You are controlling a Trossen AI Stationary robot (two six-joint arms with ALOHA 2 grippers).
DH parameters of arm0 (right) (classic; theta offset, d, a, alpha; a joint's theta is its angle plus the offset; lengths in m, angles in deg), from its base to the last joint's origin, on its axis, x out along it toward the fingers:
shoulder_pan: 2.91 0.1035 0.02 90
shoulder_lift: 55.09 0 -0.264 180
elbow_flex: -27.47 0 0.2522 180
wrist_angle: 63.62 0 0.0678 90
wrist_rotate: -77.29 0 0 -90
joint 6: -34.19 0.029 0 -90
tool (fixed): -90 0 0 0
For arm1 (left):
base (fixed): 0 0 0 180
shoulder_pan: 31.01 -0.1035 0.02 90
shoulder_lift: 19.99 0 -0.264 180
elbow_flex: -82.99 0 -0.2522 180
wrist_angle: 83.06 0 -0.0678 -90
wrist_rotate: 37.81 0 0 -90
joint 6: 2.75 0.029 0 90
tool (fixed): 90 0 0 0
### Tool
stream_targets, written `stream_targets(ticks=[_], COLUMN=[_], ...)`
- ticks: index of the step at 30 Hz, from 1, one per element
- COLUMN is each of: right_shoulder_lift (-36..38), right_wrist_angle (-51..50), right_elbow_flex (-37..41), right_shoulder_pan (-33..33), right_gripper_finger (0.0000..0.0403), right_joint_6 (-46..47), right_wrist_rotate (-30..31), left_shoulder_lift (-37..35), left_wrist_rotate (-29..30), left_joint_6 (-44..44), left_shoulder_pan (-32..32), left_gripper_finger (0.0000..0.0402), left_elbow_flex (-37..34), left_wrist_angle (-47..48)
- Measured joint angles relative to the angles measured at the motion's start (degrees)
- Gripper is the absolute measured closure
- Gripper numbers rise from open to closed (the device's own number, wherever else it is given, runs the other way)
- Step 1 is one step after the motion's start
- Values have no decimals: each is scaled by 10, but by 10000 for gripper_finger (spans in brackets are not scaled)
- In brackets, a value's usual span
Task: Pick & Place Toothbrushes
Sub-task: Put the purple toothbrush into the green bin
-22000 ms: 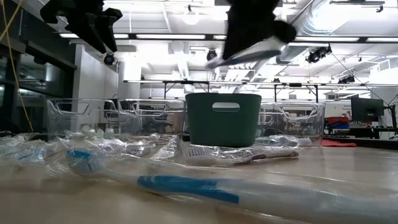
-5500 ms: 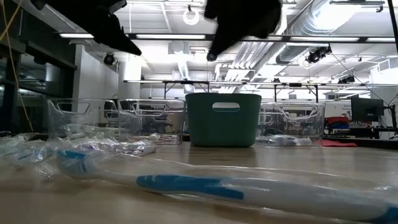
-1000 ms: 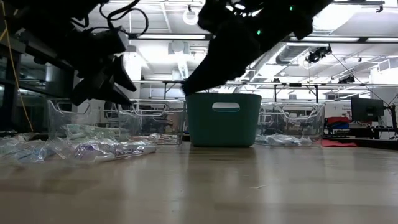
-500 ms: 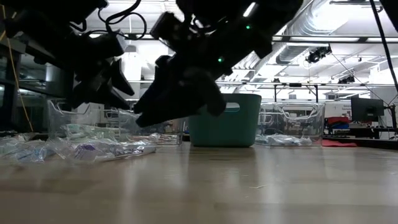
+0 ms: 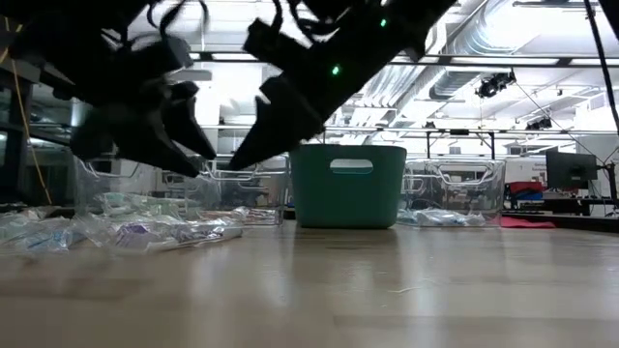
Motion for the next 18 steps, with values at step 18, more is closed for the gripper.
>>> stream_targets(ticks=[18], right_shoulder_lift=[78], right_wrist_angle=[-213], right_elbow_flex=[0], right_shoulder_pan=[-6], right_gripper_finger=[182], right_joint_6=[381], right_wrist_rotate=[174], left_shoulder_lift=[54], left_wrist_rotate=[-49], left_joint_6=[-448], left_shoulder_pan=[-2], left_gripper_finger=[165], left_elbow_flex=[7], left_wrist_angle=[-23])
